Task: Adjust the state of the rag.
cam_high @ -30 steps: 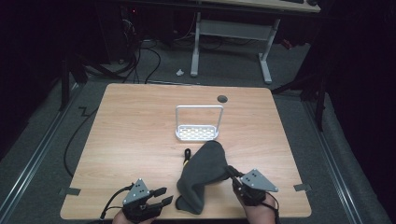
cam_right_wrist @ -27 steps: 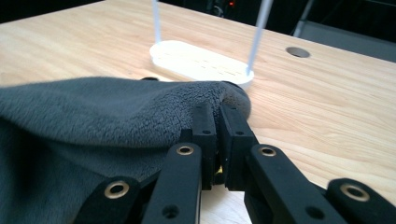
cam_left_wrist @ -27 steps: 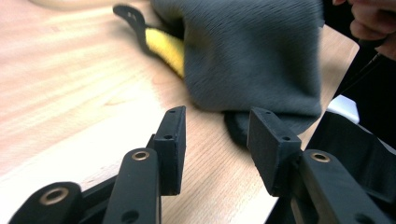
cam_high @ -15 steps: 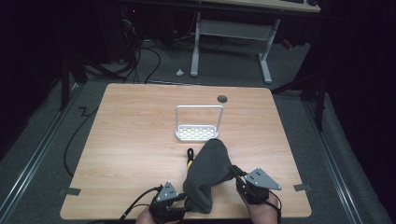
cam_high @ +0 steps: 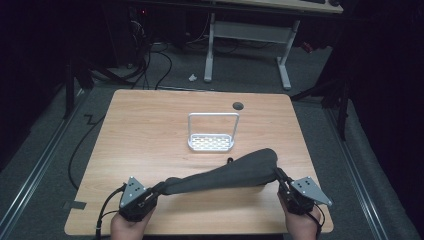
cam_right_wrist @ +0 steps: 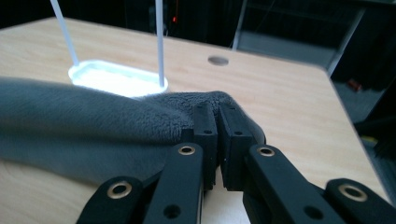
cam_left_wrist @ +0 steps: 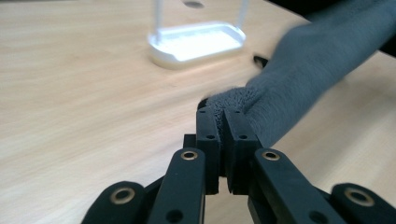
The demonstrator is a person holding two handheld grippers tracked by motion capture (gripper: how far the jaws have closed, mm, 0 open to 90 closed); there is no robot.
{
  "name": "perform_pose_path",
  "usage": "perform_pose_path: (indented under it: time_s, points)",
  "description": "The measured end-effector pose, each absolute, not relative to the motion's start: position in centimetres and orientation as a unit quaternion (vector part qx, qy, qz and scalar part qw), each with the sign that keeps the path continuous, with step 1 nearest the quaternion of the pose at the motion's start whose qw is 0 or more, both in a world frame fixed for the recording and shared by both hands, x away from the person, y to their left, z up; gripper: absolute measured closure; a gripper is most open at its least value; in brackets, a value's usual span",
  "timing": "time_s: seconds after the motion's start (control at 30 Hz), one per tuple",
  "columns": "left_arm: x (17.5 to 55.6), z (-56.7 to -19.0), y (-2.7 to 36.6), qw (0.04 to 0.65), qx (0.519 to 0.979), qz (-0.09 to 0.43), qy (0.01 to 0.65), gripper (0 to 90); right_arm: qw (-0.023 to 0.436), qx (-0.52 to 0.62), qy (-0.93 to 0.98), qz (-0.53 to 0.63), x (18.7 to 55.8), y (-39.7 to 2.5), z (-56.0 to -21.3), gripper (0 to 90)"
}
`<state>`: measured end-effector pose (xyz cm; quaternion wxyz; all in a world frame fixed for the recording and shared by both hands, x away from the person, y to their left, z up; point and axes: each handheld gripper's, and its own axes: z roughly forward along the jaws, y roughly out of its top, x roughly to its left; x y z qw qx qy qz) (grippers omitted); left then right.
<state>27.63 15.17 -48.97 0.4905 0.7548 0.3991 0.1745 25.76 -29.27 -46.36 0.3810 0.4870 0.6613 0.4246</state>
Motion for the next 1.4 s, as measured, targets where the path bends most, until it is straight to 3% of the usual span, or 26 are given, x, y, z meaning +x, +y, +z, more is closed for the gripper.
perform_pose_path:
  time_s: [0.03,0.1,0.17,0.23,0.4,0.53,0.67,0.8,0.9,1.0,1.07,1.23,1.27,1.4]
  points:
    - [27.6,-49.0,15.2,0.49,0.755,0.175,0.399,85.9,0.381,0.487,0.661,0.425,25.8,-29.3,-46.4,87.2]
    - [27.9,-51.3,14.5,0.435,0.795,0.131,0.402,85.4,0.327,0.512,0.689,0.394,26.8,-29.5,-48.1,86.0]
    - [28.2,-52.8,14.2,0.416,0.802,0.09,0.42,84.1,0.285,0.522,0.717,0.363,27.3,-29.4,-49.4,81.0]
    - [28.5,-53.1,14.0,0.414,0.801,0.064,0.428,78.0,0.288,0.529,0.714,0.356,27.2,-29.6,-49.6,71.6]
    - [28.4,-52.1,14.0,0.435,0.793,0.094,0.417,63.0,0.307,0.534,0.696,0.369,26.1,-30.0,-48.5,58.0]
    - [28.7,-53.0,13.5,0.428,0.797,0.058,0.423,68.1,0.277,0.513,0.718,0.38,24.0,-28.5,-48.4,60.8]
    - [27.7,-53.1,11.3,0.429,0.818,0.027,0.382,76.5,0.202,0.484,0.772,0.359,23.3,-24.7,-50.7,61.1]
    - [25.9,-52.8,8.0,0.433,0.843,-0.001,0.32,72.8,0.224,0.482,0.789,0.31,24.9,-23.5,-52.2,60.9]
    - [25.7,-52.0,7.7,0.447,0.84,0.003,0.308,67.1,0.253,0.523,0.762,0.285,26.7,-26.4,-52.2,61.3]
    - [26.4,-51.8,8.7,0.452,0.833,0.019,0.32,66.7,0.317,0.563,0.732,0.216,28.4,-30.6,-52.0,62.3]
    - [26.9,-52.0,9.5,0.454,0.826,0.026,0.334,66.9,0.332,0.574,0.716,0.22,28.4,-31.6,-51.1,62.8]
    - [27.7,-52.1,10.3,0.455,0.816,0.04,0.354,67.3,0.284,0.53,0.743,0.295,27.7,-27.2,-50.5,60.4]
    - [27.8,-52.0,10.6,0.457,0.813,0.043,0.359,67.3,0.256,0.498,0.771,0.303,27.9,-24.4,-51.2,61.3]
    - [27.5,-52.0,11.1,0.457,0.811,0.042,0.363,67.3,0.258,0.493,0.782,0.281,28.0,-24.3,-51.9,61.4]
